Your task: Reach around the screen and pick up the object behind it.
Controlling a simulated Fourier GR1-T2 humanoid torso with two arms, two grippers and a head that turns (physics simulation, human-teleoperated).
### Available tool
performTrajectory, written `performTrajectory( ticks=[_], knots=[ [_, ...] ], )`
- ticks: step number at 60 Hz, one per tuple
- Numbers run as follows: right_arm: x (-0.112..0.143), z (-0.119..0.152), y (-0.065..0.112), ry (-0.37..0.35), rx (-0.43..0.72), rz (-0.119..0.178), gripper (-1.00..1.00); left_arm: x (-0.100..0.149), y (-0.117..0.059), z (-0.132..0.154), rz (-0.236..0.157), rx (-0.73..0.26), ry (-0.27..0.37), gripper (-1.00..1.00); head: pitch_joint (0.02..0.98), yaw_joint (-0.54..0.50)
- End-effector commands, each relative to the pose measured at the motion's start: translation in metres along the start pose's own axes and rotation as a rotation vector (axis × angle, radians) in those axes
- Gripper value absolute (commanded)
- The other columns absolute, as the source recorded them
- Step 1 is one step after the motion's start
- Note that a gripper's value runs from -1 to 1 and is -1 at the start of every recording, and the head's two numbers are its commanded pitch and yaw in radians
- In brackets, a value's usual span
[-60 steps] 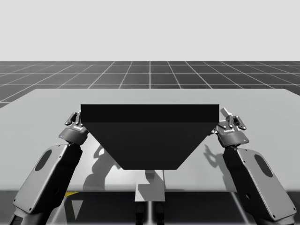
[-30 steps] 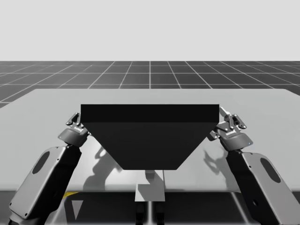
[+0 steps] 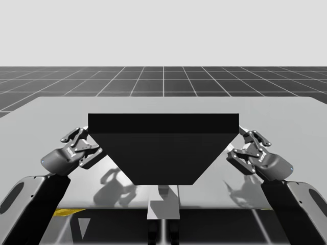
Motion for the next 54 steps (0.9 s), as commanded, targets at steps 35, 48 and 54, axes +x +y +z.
performTrajectory(
  ticks=[35,48,54],
  knots=[
    [-0.042,0.039,0.05,0.124,0.146,-0.088,-1.0,-0.032,-0.006,0.036,-0.047,-0.289,0.191,-1.0,0.096,0.0],
    [-0.06,0.022,0.049,0.198,0.129,-0.1,-1.0,-0.048,-0.009,0.03,-0.038,-0.32,0.233,-1.0,0.098,0.0],
    [-0.066,0.013,0.048,0.226,0.136,-0.098,-1.0,-0.053,-0.008,0.028,-0.03,-0.339,0.238,-1.0,0.099,-0.01]
  ],
)
